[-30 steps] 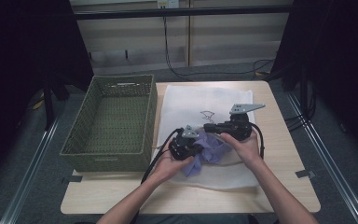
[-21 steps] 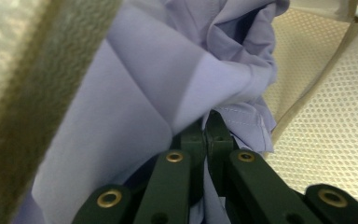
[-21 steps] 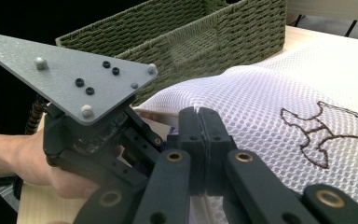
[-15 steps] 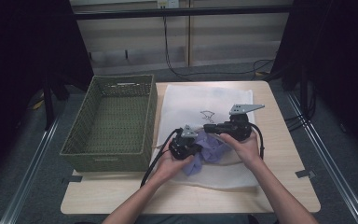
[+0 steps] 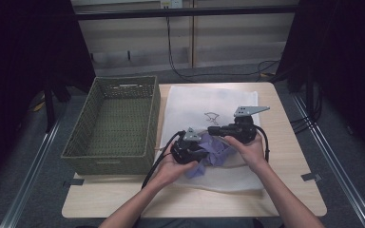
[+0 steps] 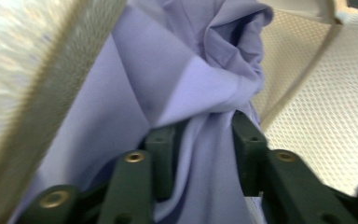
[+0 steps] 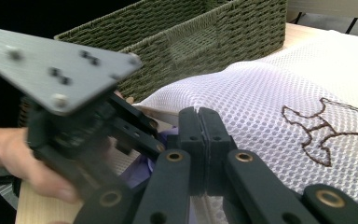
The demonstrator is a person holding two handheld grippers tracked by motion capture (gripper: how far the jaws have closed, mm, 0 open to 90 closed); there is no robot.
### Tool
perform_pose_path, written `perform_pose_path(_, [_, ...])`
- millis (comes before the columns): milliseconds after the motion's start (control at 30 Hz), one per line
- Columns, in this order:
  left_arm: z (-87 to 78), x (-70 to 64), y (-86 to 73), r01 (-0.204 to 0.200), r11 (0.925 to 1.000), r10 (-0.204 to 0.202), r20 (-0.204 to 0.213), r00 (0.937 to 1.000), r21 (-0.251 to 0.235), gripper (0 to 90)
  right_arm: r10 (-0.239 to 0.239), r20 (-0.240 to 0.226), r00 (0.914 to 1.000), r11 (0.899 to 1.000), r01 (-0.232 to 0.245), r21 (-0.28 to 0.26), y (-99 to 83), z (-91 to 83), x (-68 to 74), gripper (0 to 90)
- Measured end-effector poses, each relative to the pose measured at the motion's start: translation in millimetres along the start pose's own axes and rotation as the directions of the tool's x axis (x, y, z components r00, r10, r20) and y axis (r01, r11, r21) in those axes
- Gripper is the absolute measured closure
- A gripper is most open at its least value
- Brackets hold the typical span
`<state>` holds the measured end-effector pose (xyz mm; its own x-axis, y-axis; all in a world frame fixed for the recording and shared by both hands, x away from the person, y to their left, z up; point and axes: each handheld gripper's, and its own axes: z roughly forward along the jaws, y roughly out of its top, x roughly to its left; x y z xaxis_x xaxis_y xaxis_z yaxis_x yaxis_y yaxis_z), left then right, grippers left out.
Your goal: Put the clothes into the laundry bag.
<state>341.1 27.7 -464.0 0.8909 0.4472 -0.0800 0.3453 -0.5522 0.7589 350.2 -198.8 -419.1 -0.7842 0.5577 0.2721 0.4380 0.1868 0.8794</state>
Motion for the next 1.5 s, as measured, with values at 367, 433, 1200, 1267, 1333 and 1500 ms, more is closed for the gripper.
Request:
perform_pose_path(367, [-35.2, -9.2, -18.5, -0.060, 0.9982, 0.060, 0.095, 0.9937, -0.001, 57.4, 0.003, 0.000, 1.0000, 1.000, -0.003, 0.000, -0.2, 0.3, -0.9, 90.0])
perform_pose_path(433, [-37.9, -11.2, -24.7, -0.079, 0.9968, 0.078, 0.072, 0.9944, 0.013, 60.5, 0.002, 0.000, 1.0000, 1.000, -0.002, 0.000, -0.3, 0.5, -0.8, 90.0])
perform_pose_path(1200, [-9.0, 5.2, -36.0, -0.042, 0.9856, 0.047, -0.027, 0.9985, 0.164, 85.3, -0.004, 0.000, 1.0000, 1.000, 0.004, 0.012, 0.0, 1.8, 0.8, 90.0])
perform_pose_path(1267, [-6.6, 3.5, -32.5, -0.030, 0.9880, 0.034, -0.025, 0.9991, 0.151, 86.4, -0.003, 0.001, 1.0000, 1.000, 0.003, 0.014, 0.0, 1.8, 0.4, 90.0])
perform_pose_path(1333, [-4.5, 1.6, -28.6, -0.020, 0.9902, 0.024, -0.029, 0.9993, 0.138, 86.6, -0.003, 0.001, 1.0000, 1.000, 0.003, 0.015, -0.2, 1.9, 0.1, 90.0])
perform_pose_path(1500, [5.5, -4.5, -15.0, 0.025, 0.9941, -0.024, -0.018, 0.9996, 0.105, 86.8, -0.006, 0.000, 1.0000, 1.000, 0.006, 0.018, -0.4, 2.8, 0.5, 90.0])
